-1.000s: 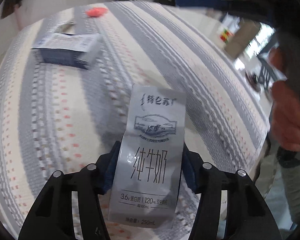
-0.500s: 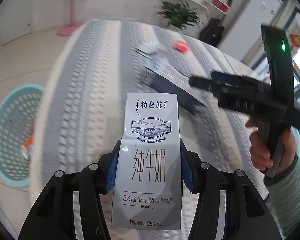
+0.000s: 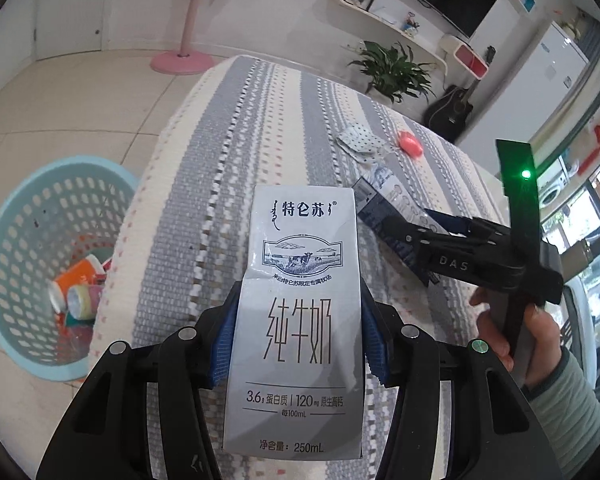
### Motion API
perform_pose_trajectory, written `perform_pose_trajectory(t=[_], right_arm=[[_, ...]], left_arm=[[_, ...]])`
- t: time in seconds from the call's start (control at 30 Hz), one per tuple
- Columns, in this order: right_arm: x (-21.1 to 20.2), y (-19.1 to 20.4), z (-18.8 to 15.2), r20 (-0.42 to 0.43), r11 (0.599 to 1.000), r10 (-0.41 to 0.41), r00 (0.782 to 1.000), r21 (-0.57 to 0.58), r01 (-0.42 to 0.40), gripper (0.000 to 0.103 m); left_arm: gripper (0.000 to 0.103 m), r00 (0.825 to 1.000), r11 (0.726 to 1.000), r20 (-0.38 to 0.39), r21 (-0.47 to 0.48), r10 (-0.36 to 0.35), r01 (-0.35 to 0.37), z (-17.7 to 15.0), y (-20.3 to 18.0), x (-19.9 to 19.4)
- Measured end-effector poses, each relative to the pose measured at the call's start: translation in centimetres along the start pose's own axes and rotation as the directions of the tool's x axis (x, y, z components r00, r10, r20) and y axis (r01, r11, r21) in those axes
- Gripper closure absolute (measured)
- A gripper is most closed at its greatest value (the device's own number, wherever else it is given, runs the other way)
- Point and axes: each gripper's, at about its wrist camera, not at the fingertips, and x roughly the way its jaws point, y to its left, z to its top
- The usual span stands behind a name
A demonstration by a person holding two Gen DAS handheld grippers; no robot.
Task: Collect trash
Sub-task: 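Carry both milk cartons over the wastebasket and open both tools to drop them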
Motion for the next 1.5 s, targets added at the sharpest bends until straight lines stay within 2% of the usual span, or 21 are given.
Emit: perform_pose_trajectory(t=[0.13,0.3,0.47,0.57,0.67,0.77,0.87,0.93,1.0,1.1,1.23,1.33,1.4,1.5], right_arm=[[-0.4,1.0,-0.7,0.016,0.999,-0.036,0.999,0.022,0.035,0.046],[-1.9,2.4,-1.0,0.055,0.999,-0.019,0.998,0.042,0.017,0.047],[-6.1,6.1,1.3,0.158,1.000,0.018,0.987,-0.003,-0.018,0.047],[-8.1,9.1,3.3,0.210,0.998,0.062,0.976,-0.037,-0.056,0.047],[-9.1,12.6,5.1,0.242,0.993,0.112,0.964,-0.071,-0.097,0.047],[-9.1,16.4,6.3,0.255,0.988,0.139,0.957,-0.104,-0.116,0.047],[-7.9,20.0,7.0,0.243,0.982,0.157,0.957,-0.142,-0.125,0.047],[-6.8,22.3,7.1,0.231,0.980,0.145,0.962,-0.165,-0.108,0.047],[-5.3,24.3,7.0,0.208,0.975,0.166,0.964,-0.182,-0.129,0.047],[-3.5,26.5,6.7,0.176,0.971,0.180,0.968,-0.189,-0.146,0.047],[-0.7,28.3,6.7,0.123,0.971,0.197,0.973,-0.160,-0.177,0.047],[1.5,28.8,6.6,0.085,0.971,0.221,0.972,-0.111,-0.211,0.047],[2.3,28.9,6.4,0.074,0.970,0.233,0.970,-0.085,-0.227,0.046],[3.7,28.7,6.3,0.055,0.967,0.252,0.966,-0.043,-0.250,0.045]], left_arm=[[0.052,1.000,1.000,-0.005,-0.004,0.003,-0.003,0.0,0.1,0.2],[0.052,0.999,0.999,0.046,-0.034,-0.013,0.014,0.5,0.9,-1.2],[0.052,0.993,0.999,0.114,-0.044,0.012,-0.007,2.5,2.3,-5.4],[0.052,0.983,0.997,0.173,-0.060,0.062,-0.052,4.0,4.4,-8.7],[0.052,0.972,0.988,0.210,-0.135,0.101,-0.073,5.4,7.4,-11.5],[0.052,0.951,0.975,0.268,-0.199,0.151,-0.099,6.1,10.5,-14.0],[0.052,0.932,0.954,0.295,-0.271,0.210,-0.130,6.1,14.0,-15.3],[0.052,0.926,0.939,0.307,-0.325,0.219,-0.114,5.6,16.0,-15.6],[0.052,0.923,0.922,0.302,-0.370,0.240,-0.118,5.0,18.1,-15.4],[0.052,0.930,0.900,0.247,-0.408,0.271,-0.153,4.3,20.1,-14.0],[0.052,0.949,0.880,0.178,-0.448,0.261,-0.158,3.9,21.7,-12.5],[0.052,0.960,0.879,0.163,-0.458,0.228,-0.131,4.1,22.6,-12.0],[0.050,0.959,0.876,0.157,-0.461,0.236,-0.140,4.1,23.0,-11.9],[0.041,0.945,0.873,0.180,-0.459,0.272,-0.164,3.8,23.1,-12.2]])
